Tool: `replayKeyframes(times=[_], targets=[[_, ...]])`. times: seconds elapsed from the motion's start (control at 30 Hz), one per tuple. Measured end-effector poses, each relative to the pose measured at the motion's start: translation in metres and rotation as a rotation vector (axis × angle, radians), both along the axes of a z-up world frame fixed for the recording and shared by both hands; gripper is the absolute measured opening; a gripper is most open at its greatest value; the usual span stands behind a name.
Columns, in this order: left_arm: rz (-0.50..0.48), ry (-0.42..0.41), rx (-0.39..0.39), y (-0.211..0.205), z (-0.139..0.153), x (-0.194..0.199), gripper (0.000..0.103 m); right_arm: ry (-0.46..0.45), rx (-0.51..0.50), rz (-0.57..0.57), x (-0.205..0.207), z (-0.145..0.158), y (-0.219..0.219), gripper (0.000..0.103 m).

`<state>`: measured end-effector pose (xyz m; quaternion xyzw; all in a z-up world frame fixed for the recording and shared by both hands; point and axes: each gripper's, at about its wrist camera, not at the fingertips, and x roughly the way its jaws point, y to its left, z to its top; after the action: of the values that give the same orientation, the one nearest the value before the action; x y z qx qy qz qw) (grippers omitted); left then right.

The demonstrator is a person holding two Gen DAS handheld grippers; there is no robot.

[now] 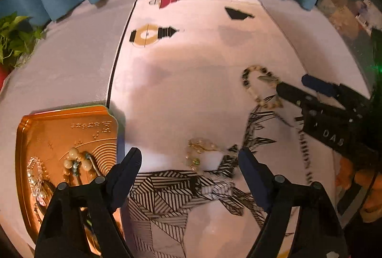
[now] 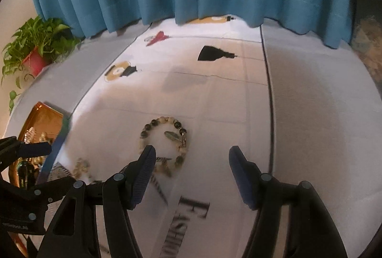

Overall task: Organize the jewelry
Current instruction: 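Grasp a black-white bead bracelet with the right tool while the left grasps a gold bracelet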

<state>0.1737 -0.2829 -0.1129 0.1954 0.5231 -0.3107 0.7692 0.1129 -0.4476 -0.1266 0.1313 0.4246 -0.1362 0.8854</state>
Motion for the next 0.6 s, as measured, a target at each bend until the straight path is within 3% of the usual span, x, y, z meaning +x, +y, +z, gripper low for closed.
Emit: replayKeyframes(times=[0.13, 0.23, 0.27, 0.3, 0.43, 0.6], targets=[[-0.013, 0.031, 0.028, -0.001, -0.016, 0.002, 0.077, 0.008, -0.023, 0.016, 0.013, -0.008, 0.001, 0.065], [-0.01, 0.0, 0.022, 0.003, -0.017, -0.004, 0.045, 0.018, -0.082, 0.06, 0.018, -0.01, 0.014, 0.057], [-0.024, 0.001, 0.005, 0.004, -0.015, -0.006, 0.017, 0.011, -0.095, 0.076, 0.018, -0.009, 0.018, 0.036], [-0.04, 0.019, -0.006, 0.004, -0.014, -0.008, 0.006, 0.006, -0.109, 0.095, 0.017, -0.009, 0.022, 0.014], [-0.047, -0.019, -0.043, 0.009, -0.002, -0.016, 0.005, -0.02, -0.075, 0.09, 0.008, -0.006, 0.024, 0.012], [-0.011, -0.027, -0.147, 0.031, 0.029, -0.028, 0.005, -0.127, -0.087, 0.04, -0.021, 0.029, 0.026, 0.012]])
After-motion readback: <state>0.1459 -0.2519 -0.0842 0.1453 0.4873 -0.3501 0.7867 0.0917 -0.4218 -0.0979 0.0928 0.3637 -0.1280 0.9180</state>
